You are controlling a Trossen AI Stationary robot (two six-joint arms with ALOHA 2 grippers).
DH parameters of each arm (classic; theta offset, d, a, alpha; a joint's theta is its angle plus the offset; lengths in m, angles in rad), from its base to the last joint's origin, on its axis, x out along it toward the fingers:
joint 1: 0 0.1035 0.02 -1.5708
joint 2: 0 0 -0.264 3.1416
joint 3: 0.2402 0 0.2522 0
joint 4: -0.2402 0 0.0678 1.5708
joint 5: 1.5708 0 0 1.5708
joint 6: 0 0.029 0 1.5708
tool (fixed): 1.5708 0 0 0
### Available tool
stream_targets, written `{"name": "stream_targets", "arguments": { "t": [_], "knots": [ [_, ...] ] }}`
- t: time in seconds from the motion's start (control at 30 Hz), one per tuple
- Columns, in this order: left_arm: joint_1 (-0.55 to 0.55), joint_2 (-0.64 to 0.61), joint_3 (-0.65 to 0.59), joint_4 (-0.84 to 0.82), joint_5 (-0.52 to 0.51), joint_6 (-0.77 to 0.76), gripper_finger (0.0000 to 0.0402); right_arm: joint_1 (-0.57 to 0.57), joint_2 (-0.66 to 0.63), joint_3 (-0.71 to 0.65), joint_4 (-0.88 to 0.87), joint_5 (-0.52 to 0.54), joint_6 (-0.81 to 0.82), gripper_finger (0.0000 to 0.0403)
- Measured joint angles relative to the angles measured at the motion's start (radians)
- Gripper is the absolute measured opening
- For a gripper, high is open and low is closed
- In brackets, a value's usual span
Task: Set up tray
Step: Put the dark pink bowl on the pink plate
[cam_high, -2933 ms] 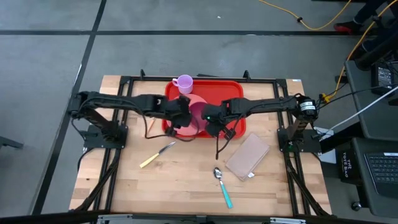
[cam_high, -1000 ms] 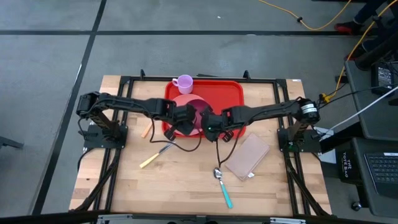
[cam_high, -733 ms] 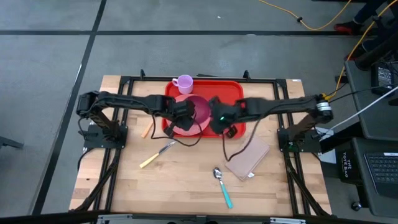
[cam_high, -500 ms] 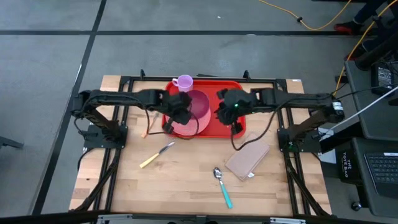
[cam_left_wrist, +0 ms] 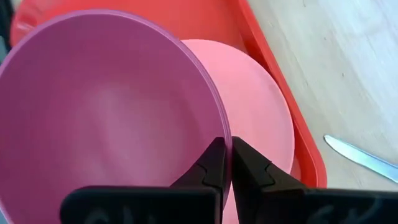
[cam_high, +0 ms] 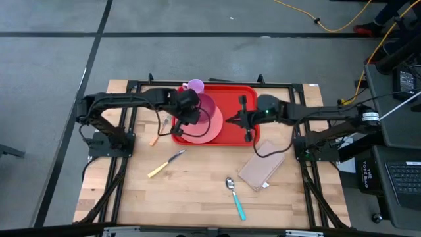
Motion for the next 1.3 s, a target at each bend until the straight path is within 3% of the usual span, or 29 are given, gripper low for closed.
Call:
{"name": "stream_targets", "arguments": {
  "t": [0.3, 0.5, 0.77, 1.3],
  "knots": [
    [0.031, 0.053, -0.005, 0.007, 0.021, -0.030, 0.0002, 0.012, -0.003, -0.262, 0.431, 0.004, 0.166, 0.0006],
    [0.056, 0.054, -0.100, 0.106, 0.029, -0.073, 0.0002, 0.010, -0.007, -0.362, 0.656, 0.010, 0.168, 0.0010],
    [0.047, 0.055, -0.202, 0.193, -0.035, -0.107, 0.0002, 0.010, -0.007, -0.363, 0.663, 0.027, 0.171, 0.0011],
    [-0.009, 0.055, -0.205, 0.213, -0.028, -0.107, 0.0003, 0.010, -0.007, -0.363, 0.647, 0.027, 0.171, 0.0012]
  ]
}}
